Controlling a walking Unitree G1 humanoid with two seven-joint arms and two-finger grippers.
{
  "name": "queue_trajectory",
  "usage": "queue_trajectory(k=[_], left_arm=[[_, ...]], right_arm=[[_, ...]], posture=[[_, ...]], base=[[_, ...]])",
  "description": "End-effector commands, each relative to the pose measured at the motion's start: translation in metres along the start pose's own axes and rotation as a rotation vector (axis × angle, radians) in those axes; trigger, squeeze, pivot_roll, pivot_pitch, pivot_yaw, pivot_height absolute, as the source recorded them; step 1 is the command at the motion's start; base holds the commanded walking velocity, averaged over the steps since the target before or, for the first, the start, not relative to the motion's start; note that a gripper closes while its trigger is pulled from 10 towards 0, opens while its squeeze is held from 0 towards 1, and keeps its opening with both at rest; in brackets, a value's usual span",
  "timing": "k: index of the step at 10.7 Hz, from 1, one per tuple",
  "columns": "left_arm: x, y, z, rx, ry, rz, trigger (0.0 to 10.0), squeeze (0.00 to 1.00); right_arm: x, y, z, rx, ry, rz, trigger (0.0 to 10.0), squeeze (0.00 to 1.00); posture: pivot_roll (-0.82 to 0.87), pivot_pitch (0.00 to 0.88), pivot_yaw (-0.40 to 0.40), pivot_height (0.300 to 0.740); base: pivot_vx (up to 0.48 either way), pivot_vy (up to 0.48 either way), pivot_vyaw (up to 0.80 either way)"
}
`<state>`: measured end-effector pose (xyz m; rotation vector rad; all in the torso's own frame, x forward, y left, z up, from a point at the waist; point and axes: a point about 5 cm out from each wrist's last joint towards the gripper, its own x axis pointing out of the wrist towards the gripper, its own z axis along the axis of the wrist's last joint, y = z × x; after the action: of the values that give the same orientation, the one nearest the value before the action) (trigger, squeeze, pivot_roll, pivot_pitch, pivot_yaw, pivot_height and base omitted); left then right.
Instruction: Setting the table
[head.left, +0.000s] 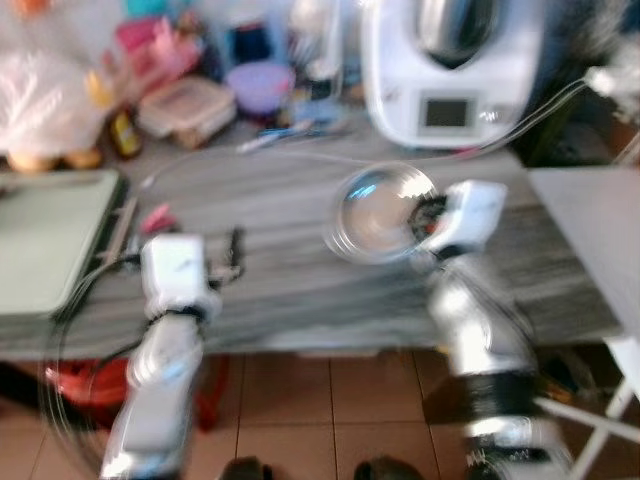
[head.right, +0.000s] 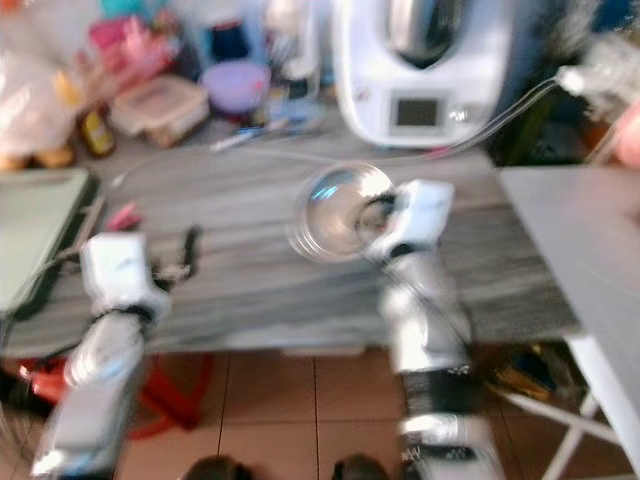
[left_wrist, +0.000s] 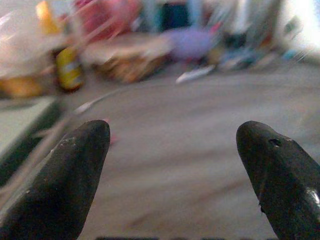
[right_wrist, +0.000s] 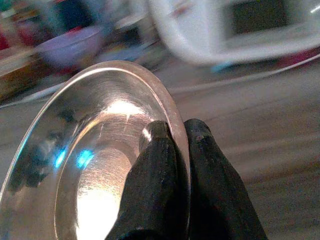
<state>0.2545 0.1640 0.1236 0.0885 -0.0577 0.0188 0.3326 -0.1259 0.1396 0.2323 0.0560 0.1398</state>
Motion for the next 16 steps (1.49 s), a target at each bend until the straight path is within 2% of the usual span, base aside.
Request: queue_trajectory(k=[1, 2, 3, 5, 8, 9, 10, 12, 15, 16], left_arm=[[-0.007, 0.0, 0.0, 0.02, 0.005, -0.032, 10.0, 0.0], [-0.017, 0.007, -0.007, 0.05, 0.042, -0.04, 10.0, 0.0], [-0.019, 0.011, -0.008, 0.058, 0.049, -0.03, 10.0, 0.0], [-0.014, 0.009, -0.001, 0.048, 0.031, -0.015, 10.0, 0.0], [-0.012, 0.003, 0.001, 0.032, 0.026, -0.03, 10.0, 0.0], [-0.011, 0.003, 0.001, 0.03, 0.027, -0.033, 10.0, 0.0], [-0.01, 0.003, 0.001, 0.028, 0.028, -0.033, 10.0, 0.0], [-0.009, 0.0, 0.002, 0.016, 0.027, -0.035, 10.0, 0.0], [-0.012, -0.002, 0.001, 0.003, 0.031, -0.029, 10.0, 0.0], [-0.013, -0.002, 0.0, -0.005, 0.037, -0.023, 10.0, 0.0]], right_arm=[[-0.004, -0.003, -0.001, 0.029, 0.017, -0.007, 10.0, 0.0], [-0.006, 0.004, -0.009, 0.078, 0.07, 0.017, 10.0, 0.0], [-0.006, 0.008, -0.015, 0.115, 0.128, 0.037, 10.0, 0.0], [-0.012, 0.017, -0.02, 0.172, 0.222, 0.075, 10.0, 0.0], [-0.026, 0.023, -0.023, 0.189, 0.336, 0.13, 10.0, 0.0], [-0.027, 0.013, -0.024, 0.198, 0.331, 0.073, 10.0, 0.86], [-0.028, 0.009, -0.027, 0.214, 0.36, 0.054, 10.0, 1.0], [-0.028, 0.013, -0.028, 0.216, 0.385, 0.075, 10.0, 1.0], [-0.029, 0.017, -0.017, 0.164, 0.35, 0.109, 10.0, 1.0], [-0.029, 0.018, -0.012, 0.128, 0.303, 0.123, 10.0, 1.0]], posture=[[0.04, 0.118, 0.035, 0.74], [0.05, 0.123, 0.038, 0.74], [0.05, 0.126, 0.037, 0.74], [0.05, 0.124, 0.029, 0.74], [0.04, 0.127, 0.033, 0.74], [0.03, 0.13, 0.036, 0.74], [0.03, 0.13, 0.038, 0.74], [0.04, 0.128, 0.037, 0.74], [0.03, 0.125, 0.035, 0.74], [0.03, 0.122, 0.033, 0.74]], base=[[0.0, 0.0, 0.0], [0.0, 0.0, 0.0], [0.0, 0.0, 0.0], [0.0, 0.0, 0.0], [0.0, 0.0, 0.0], [0.0, 0.0, 0.0], [0.0, 0.0, 0.0], [0.0, 0.0, 0.0], [0.0, 0.0, 0.0], [0.0, 0.0, 0.0]])
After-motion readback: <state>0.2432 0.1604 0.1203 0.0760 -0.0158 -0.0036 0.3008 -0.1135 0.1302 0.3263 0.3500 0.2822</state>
